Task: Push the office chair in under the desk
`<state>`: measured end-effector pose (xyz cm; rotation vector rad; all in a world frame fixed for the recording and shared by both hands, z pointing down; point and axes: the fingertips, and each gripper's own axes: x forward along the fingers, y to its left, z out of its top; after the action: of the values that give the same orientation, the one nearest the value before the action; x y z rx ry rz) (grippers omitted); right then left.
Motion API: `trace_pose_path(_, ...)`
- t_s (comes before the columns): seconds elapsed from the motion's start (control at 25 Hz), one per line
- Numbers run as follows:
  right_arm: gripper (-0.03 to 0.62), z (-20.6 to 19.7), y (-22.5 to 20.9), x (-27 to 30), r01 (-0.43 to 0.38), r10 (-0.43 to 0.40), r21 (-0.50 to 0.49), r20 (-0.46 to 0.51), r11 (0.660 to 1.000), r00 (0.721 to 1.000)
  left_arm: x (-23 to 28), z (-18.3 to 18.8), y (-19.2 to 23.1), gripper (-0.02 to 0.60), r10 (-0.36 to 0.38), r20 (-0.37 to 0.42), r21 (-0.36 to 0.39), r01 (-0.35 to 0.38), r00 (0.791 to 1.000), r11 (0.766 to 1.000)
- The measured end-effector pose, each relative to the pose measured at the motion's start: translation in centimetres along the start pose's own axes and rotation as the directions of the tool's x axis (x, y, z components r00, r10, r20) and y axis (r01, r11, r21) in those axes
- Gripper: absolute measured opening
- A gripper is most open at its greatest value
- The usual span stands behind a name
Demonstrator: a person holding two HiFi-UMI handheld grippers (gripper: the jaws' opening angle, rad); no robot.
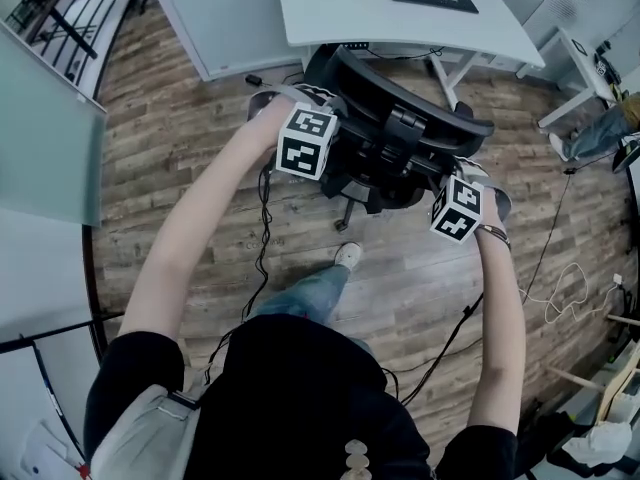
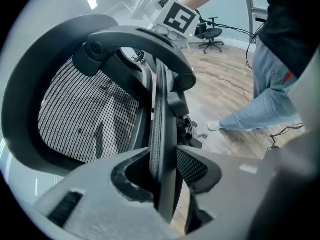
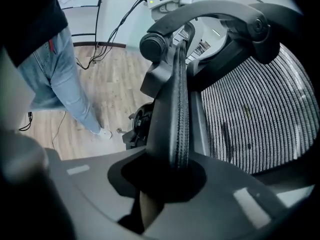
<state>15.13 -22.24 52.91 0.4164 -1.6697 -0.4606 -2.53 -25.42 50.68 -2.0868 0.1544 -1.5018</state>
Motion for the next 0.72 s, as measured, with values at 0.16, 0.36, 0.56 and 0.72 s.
trace_pose_path(0.16, 0.067, -2.5, -3.6, 1.7, -0.023, 0.023, -0.018, 0.015, 1.0, 1.0, 2.0, 0.8, 3.4, 0.147, -0.01, -0.013, -0.033, 0.01, 1.0, 0.999)
trace_pose_path(0.36, 0.069, -4.5, -5.2, 4.1, -0.027, 0.027, -0.039, 0.016, 0.999, 0.999, 4.6, 1.0, 4.8, 0.147, -0.007, -0.025, -0.06, 0.005, 1.0, 0.998)
trace_pose_path(0.56, 0.068, -7.3, -8.9, 6.1, -0.022, 0.024, -0.079, 0.031, 0.997, 0.999, 7.1, 1.8, 8.3, 0.146, 0.021, -0.051, -0.096, -0.025, 0.998, 0.995)
trace_pose_path(0.72, 0.071, -10.6, -13.8, 7.9, -0.043, 0.047, -0.096, 0.041, 0.994, 0.998, 9.4, 3.0, 13.2, 0.144, 0.025, -0.062, -0.114, -0.032, 0.998, 0.993)
